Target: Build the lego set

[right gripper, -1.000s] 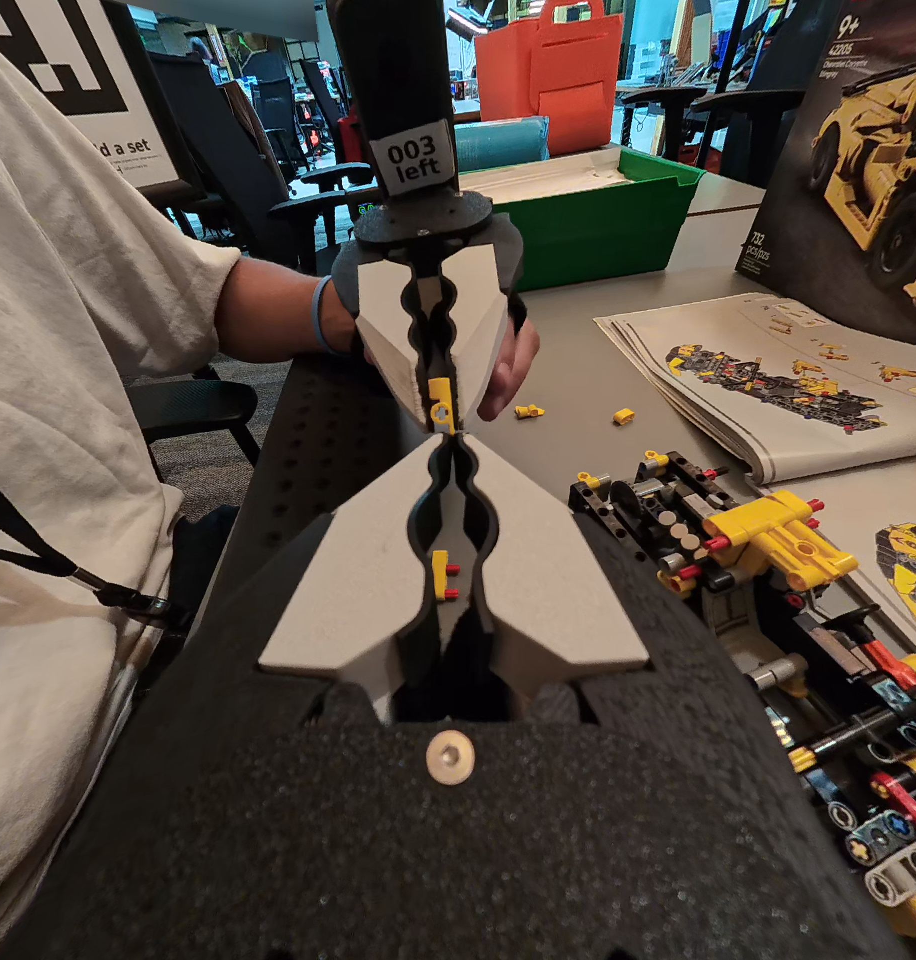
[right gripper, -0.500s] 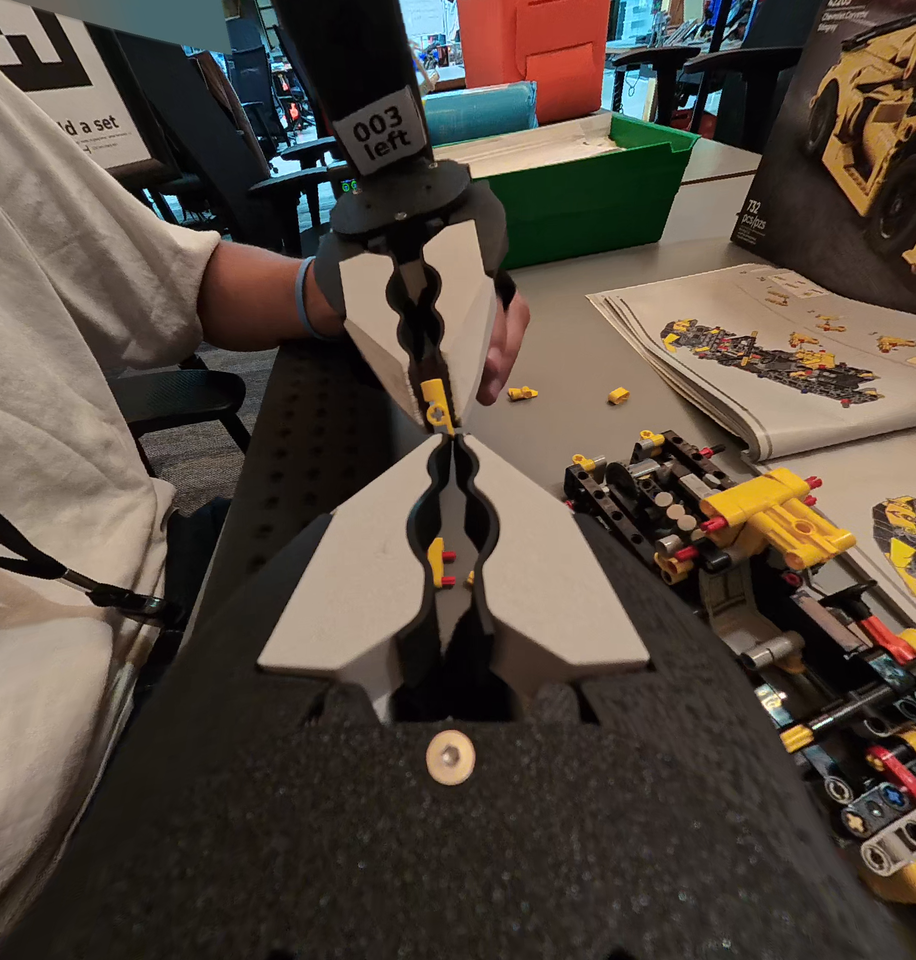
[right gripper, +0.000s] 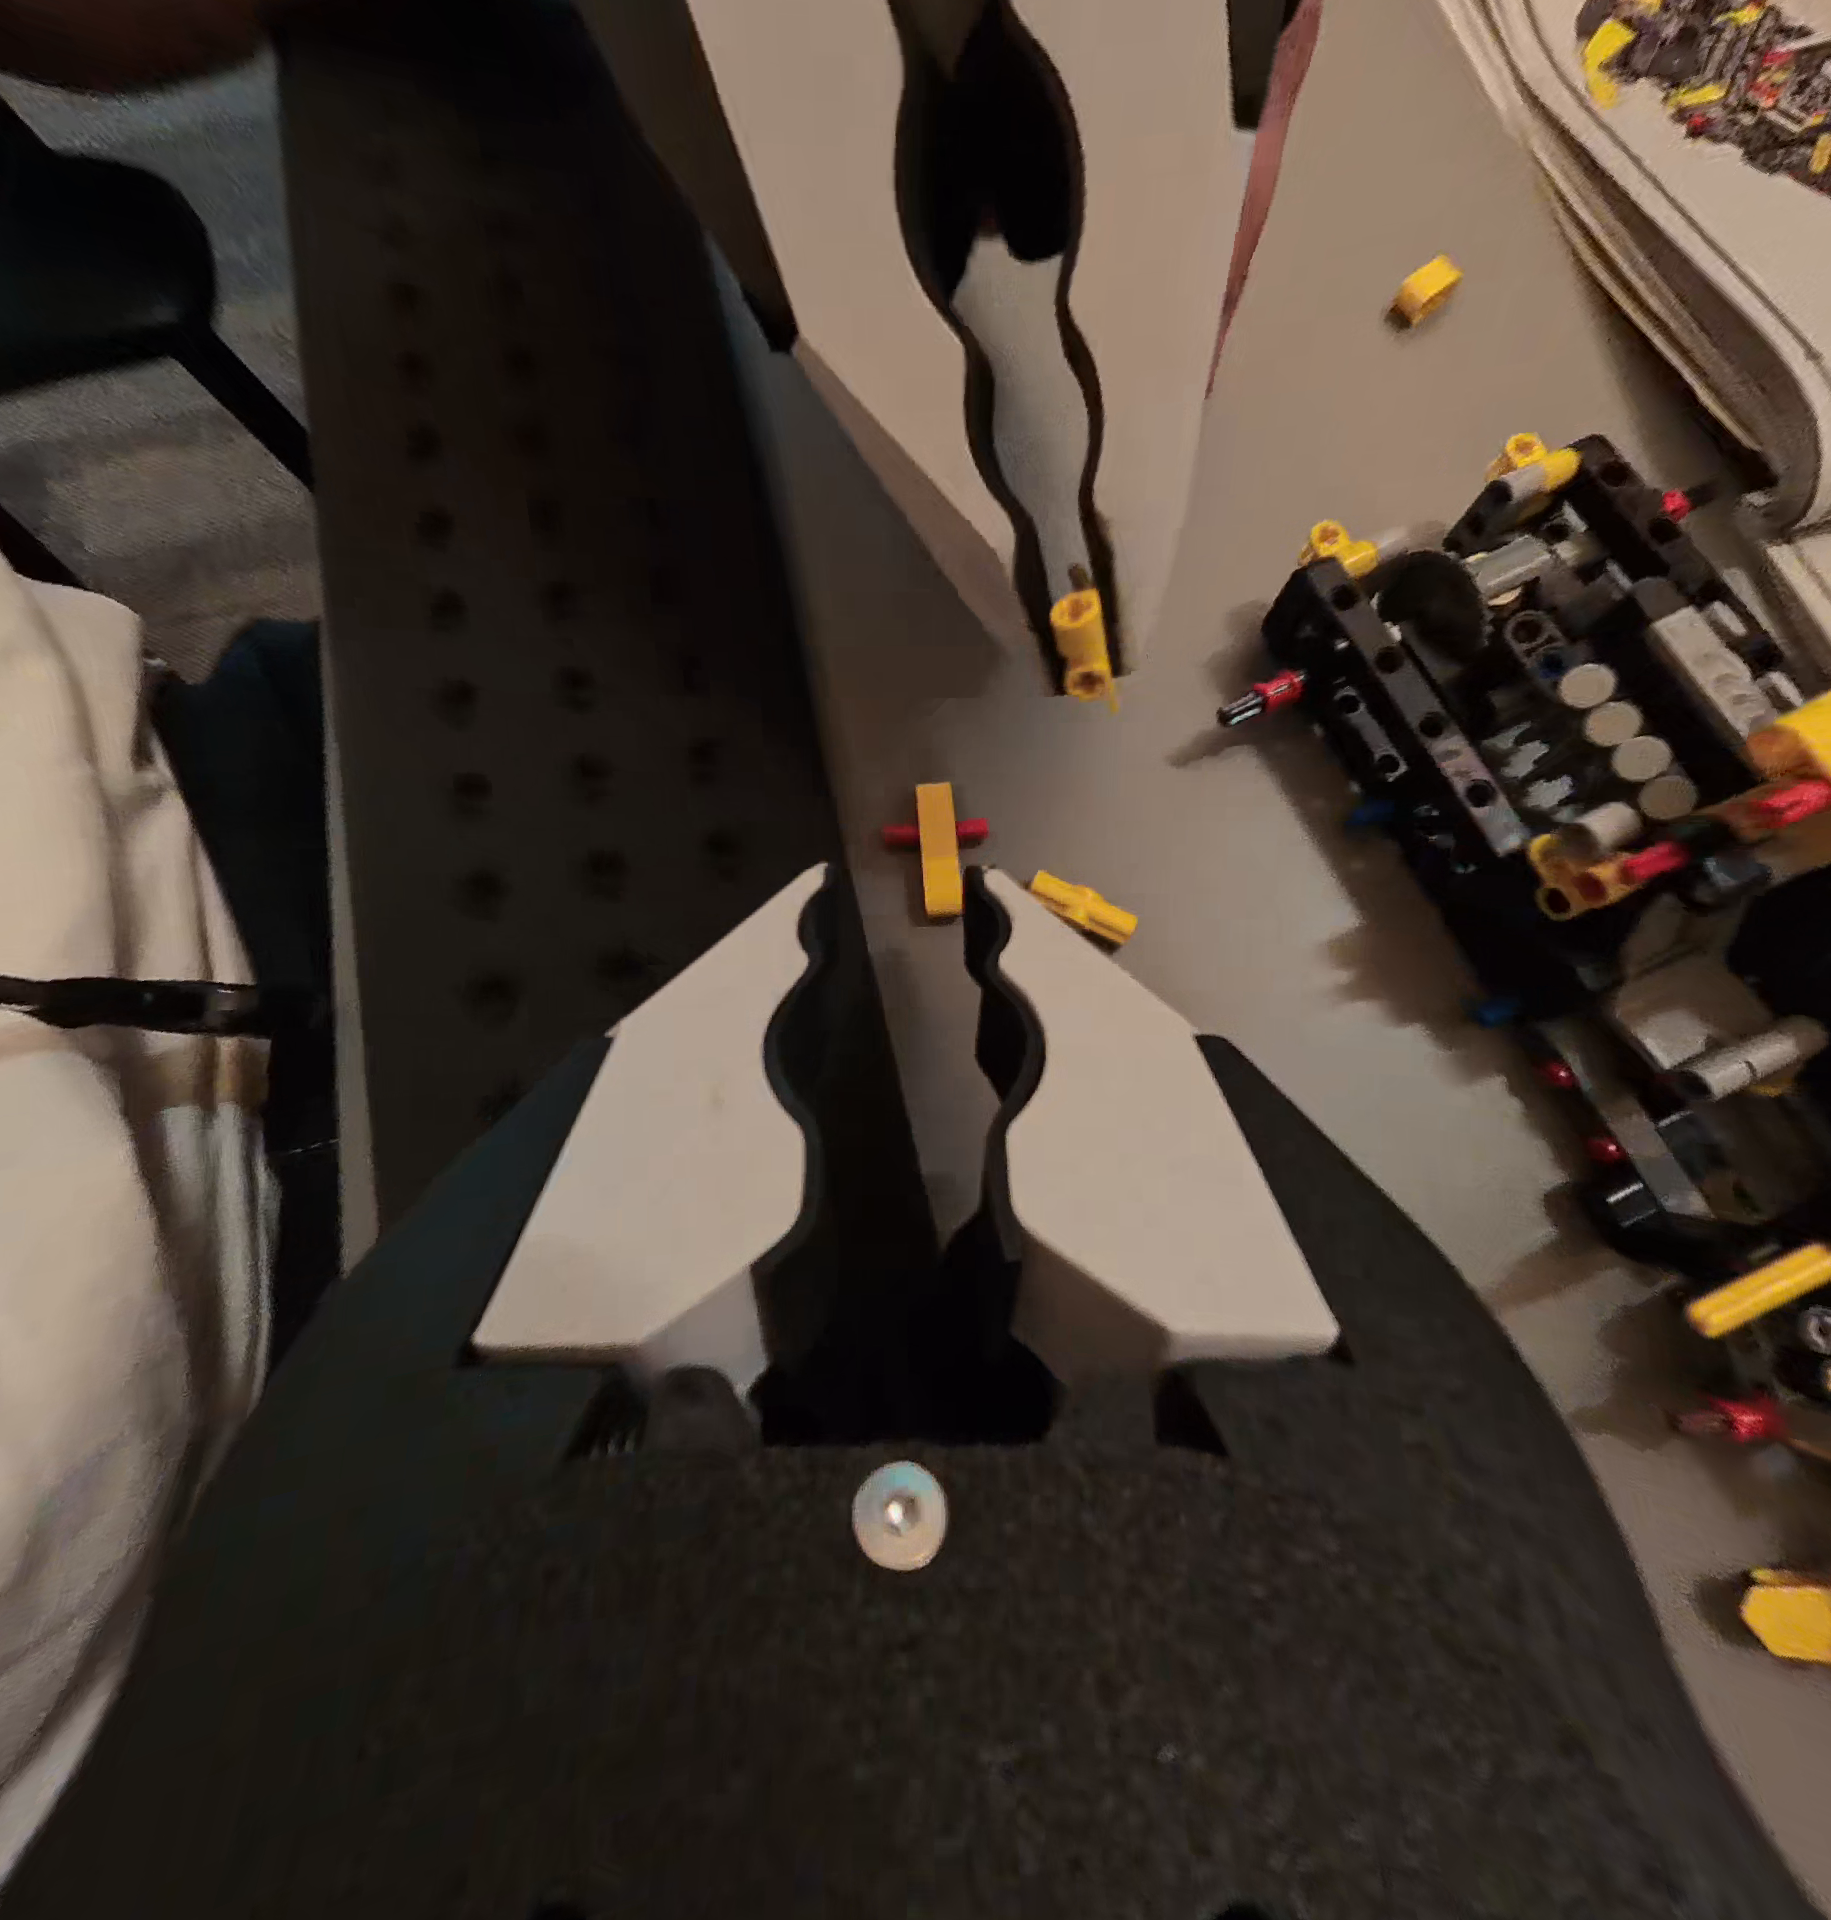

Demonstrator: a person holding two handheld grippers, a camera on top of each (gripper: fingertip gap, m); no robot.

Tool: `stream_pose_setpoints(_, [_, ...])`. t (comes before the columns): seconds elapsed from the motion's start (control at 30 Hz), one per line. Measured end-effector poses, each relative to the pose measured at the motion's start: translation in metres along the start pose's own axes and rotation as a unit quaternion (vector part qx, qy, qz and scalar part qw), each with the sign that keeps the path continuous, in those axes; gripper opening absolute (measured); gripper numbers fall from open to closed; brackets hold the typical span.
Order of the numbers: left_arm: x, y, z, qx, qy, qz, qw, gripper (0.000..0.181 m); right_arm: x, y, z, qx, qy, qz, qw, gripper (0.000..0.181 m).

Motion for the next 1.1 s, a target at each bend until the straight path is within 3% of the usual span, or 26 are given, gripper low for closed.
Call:
stream_pose_setpoints(0.37, [0.012, -0.019, -0.030, -0.021, 0.099, -0.054, 0.993, 0.007, 0.020, -0.007, -0.008, -0.047, 0.050, 0.019, 0.997, 0.016])
stream_pose_setpoints(0.7, [0.007, -0.017, -0.032, -0.035, 0.101, -0.060, 0.992, 0.007, 0.031, -0.024, -0.008, -0.167, 0.029, 0.032, 0.985, 0.008])
stream_pose_setpoints(0.8, [0.002, -0.010, -0.030, -0.013, 0.096, -0.038, 0.995, 0.007, 0.029, -0.028, -0.007, -0.083, 0.033, 0.083, 0.993, 0.008])
stream_pose_setpoints(0.93, [-0.009, -0.001, -0.009, 0.022, 0.032, -0.008, 0.999, 0.007, 0.008, -0.041, 0.010, 0.058, -0.036, 0.166, 0.984, 0.007])
stream_pose_setpoints(1.0, [-0.012, 0.000, 0.003, 0.046, -0.004, 0.005, 0.999, 0.007, -0.006, -0.046, 0.021, 0.129, -0.076, 0.223, 0.963, 0.007])
stream_pose_setpoints(1.1, [-0.014, 0.002, 0.027, 0.053, -0.084, 0.018, 0.995, 0.007, -0.026, -0.037, 0.042, 0.209, -0.138, 0.352, 0.902, 0.007])
Point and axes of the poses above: each gripper's, where its closed fingertips meet, x out along the fingers, z out of its top, y = z × x across the jaws, the point moved 4 cm from there along -x, back along the fingers, and after that the axes turned 11 degrees about -y, right-handed, at the moved point
